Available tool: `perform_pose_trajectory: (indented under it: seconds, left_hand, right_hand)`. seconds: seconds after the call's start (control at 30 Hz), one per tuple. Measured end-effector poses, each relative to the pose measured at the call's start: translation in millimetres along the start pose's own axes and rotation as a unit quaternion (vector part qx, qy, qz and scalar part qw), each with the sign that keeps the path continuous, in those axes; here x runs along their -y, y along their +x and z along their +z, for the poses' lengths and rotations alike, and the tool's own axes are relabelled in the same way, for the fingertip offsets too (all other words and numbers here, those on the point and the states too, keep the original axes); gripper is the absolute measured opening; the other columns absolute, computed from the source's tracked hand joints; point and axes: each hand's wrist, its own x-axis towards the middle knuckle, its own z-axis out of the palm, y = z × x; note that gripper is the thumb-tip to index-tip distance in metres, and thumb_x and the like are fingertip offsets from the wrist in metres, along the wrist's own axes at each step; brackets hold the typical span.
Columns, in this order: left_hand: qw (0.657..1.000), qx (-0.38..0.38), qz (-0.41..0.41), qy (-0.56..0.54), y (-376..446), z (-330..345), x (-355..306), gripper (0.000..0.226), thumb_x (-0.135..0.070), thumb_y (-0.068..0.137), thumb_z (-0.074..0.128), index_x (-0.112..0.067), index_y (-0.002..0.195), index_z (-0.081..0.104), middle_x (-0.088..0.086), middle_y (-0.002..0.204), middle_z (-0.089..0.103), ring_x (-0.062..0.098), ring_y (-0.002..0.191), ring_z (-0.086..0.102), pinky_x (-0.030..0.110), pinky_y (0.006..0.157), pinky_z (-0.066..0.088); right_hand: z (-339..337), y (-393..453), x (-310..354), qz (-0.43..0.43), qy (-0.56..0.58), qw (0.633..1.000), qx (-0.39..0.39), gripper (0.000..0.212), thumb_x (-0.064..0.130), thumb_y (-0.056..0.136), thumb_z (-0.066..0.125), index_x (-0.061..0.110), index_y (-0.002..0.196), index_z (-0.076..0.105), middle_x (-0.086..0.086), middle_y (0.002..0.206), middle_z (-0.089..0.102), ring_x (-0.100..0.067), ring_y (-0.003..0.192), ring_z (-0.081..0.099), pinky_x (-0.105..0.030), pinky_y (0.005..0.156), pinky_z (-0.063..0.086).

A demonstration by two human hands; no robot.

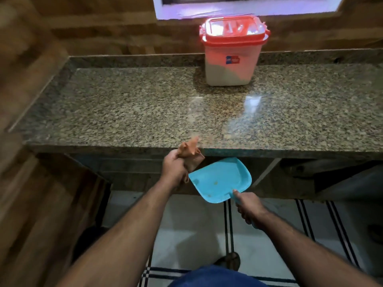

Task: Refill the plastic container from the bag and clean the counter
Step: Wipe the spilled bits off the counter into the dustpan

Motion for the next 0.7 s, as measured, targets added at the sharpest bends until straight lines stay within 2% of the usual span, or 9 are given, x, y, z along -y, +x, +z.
perform_pose_trajectory:
  seconds: [0.07, 0.13, 0.2, 0.27, 0.37, 0.43, 0.5, 0.57, 0.7]
  left_hand:
    - [0.995, -0.049, -0.028, -0.088, -11.9, -46.7, -2.3, 0.018, -0.004, 0.106, 0.062, -0.011, 0.109, 0.079, 0.006, 0.095, 0.08, 0.015, 0.079, 0.074, 0.021, 0.06, 0.059]
    - [0.986, -0.092, -0.029, -0.138, -27.9, -95.4, -0.1, 0.028, -0.003, 0.108, 0.056, -0.019, 0.104, 0.078, 0.001, 0.096, 0.084, 0.014, 0.082, 0.077, 0.025, 0.067, 0.061]
    - [0.976, -0.14, -0.029, -0.162, -43.3, -143.9, 9.9, 0.026, -0.003, 0.106, 0.057, -0.019, 0.106, 0.077, 0.0, 0.098, 0.085, 0.019, 0.094, 0.08, 0.029, 0.074, 0.062]
    - [0.97, -0.173, -0.03, -0.171, -62.2, -190.8, 21.9, 0.018, -0.008, 0.105, 0.062, -0.019, 0.112, 0.074, 0.006, 0.108, 0.083, 0.026, 0.103, 0.079, 0.034, 0.082, 0.062]
    - [0.957, -0.216, -0.029, -0.191, -92.5, -255.1, 44.4, 0.013, -0.015, 0.104, 0.066, -0.018, 0.115, 0.072, 0.01, 0.115, 0.081, 0.022, 0.096, 0.077, 0.037, 0.087, 0.061]
    - [0.944, -0.249, -0.039, -0.213, -106.2, -291.8, 58.8, 0.017, -0.024, 0.107, 0.065, -0.016, 0.121, 0.072, 0.007, 0.117, 0.08, 0.022, 0.101, 0.077, 0.039, 0.093, 0.061]
    - [0.931, -0.284, -0.056, -0.225, -114.3, -329.2, 73.8, 0.018, -0.035, 0.108, 0.065, -0.02, 0.114, 0.072, 0.006, 0.117, 0.079, 0.026, 0.109, 0.076, 0.046, 0.104, 0.06]
    - [0.918, -0.305, -0.08, -0.239, -119.1, -360.1, 85.9, 0.019, -0.042, 0.106, 0.065, -0.024, 0.109, 0.071, 0.007, 0.119, 0.079, 0.03, 0.112, 0.076, 0.053, 0.107, 0.059]
    - [0.896, -0.359, -0.08, -0.249, -119.7, -402.1, 107.8, 0.018, -0.038, 0.107, 0.065, -0.022, 0.103, 0.072, 0.005, 0.116, 0.08, 0.028, 0.112, 0.076, 0.053, 0.109, 0.057]
  right_hand:
    - [27.0, -11.6, 7.3, -0.017, -0.03, 0.999, 0.007, 0.049, 0.053, 0.106, 0.055, 0.007, 0.103, 0.071, -0.003, 0.064, 0.053, -0.013, 0.042, 0.038, -0.026, 0.043, 0.031]
    - [56.9, -23.1, 15.8, -0.042, -0.055, 0.998, 0.012, 0.05, 0.05, 0.105, 0.057, 0.003, 0.097, 0.071, -0.005, 0.062, 0.054, -0.015, 0.038, 0.041, -0.024, 0.041, 0.032]
    - [87.7, -33.3, 23.5, -0.056, -0.075, 0.995, 0.027, 0.051, 0.05, 0.104, 0.058, 0.002, 0.098, 0.073, -0.005, 0.06, 0.053, -0.016, 0.037, 0.04, -0.023, 0.04, 0.032]
    - [119.4, -43.0, 30.3, -0.068, -0.099, 0.992, 0.045, 0.052, 0.051, 0.104, 0.058, 0.002, 0.1, 0.073, -0.006, 0.06, 0.053, -0.016, 0.037, 0.04, -0.023, 0.04, 0.032]
    - [167.9, -60.7, 38.8, -0.082, -0.142, 0.984, 0.074, 0.049, 0.052, 0.105, 0.056, 0.008, 0.1, 0.076, -0.004, 0.059, 0.052, -0.016, 0.038, 0.04, -0.024, 0.042, 0.031]
    - [200.1, -69.3, 43.9, -0.085, -0.167, 0.977, 0.1, 0.048, 0.051, 0.107, 0.054, 0.008, 0.102, 0.075, -0.004, 0.06, 0.052, -0.015, 0.039, 0.039, -0.024, 0.043, 0.03]
    - [235.6, -74.5, 48.5, -0.094, -0.199, 0.968, 0.124, 0.052, 0.053, 0.107, 0.053, 0.006, 0.103, 0.074, -0.005, 0.063, 0.052, -0.015, 0.04, 0.039, -0.026, 0.043, 0.031]
    - [270.1, -78.2, 54.0, -0.103, -0.23, 0.957, 0.146, 0.057, 0.055, 0.106, 0.053, 0.003, 0.103, 0.074, -0.005, 0.064, 0.054, -0.016, 0.042, 0.041, -0.027, 0.044, 0.033]
    - [335.2, -84.7, 73.2, -0.106, -0.298, 0.931, 0.183, 0.055, 0.057, 0.106, 0.054, 0.007, 0.092, 0.072, -0.003, 0.063, 0.057, -0.015, 0.042, 0.044, -0.027, 0.044, 0.035]
